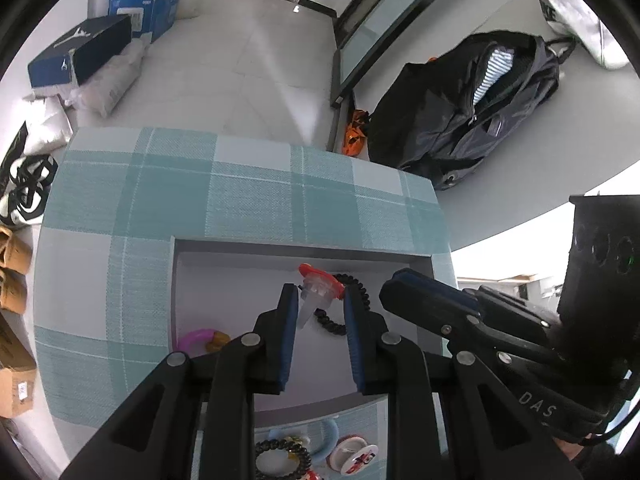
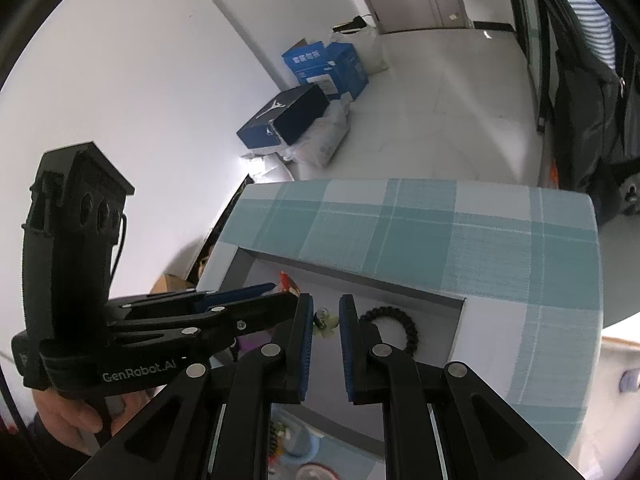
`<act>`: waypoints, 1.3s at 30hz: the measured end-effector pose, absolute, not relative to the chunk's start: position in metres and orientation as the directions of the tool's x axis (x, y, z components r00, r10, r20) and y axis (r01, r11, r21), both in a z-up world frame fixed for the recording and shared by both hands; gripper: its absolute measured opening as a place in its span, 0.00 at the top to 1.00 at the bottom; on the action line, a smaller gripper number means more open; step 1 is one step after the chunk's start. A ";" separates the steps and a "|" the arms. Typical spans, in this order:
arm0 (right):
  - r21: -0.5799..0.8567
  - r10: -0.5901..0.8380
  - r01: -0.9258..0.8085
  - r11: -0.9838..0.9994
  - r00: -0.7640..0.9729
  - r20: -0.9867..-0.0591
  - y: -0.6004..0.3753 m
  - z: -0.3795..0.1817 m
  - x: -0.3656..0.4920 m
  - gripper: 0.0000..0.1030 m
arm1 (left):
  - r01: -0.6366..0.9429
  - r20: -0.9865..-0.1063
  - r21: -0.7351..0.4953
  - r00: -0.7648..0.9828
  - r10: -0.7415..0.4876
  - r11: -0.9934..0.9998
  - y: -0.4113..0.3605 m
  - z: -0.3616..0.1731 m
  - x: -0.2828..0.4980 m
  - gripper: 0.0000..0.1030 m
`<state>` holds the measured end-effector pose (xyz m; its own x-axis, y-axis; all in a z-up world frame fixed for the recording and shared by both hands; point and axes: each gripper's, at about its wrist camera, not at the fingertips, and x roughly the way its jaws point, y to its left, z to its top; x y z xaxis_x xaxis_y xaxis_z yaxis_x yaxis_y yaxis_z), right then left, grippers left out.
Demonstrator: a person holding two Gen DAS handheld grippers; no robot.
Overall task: Organize jewelry
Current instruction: 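Carry the red charm into the grey box and open the left gripper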
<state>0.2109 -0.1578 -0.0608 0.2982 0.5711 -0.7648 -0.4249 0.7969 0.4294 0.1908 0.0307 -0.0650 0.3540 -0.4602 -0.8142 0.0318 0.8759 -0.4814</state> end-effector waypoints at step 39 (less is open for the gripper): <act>0.324 0.547 -0.472 0.820 0.481 -0.685 -0.182 -0.019 0.142 0.12 | 0.022 -0.758 -0.091 0.647 -0.083 0.996 0.035 -0.008 0.116 0.25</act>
<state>0.1423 -0.1822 -0.0187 0.4807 0.5469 -0.6854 -0.4716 0.8203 0.3237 0.1163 0.0352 -0.0083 0.6467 -0.0832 -0.7582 0.0220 0.9957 -0.0905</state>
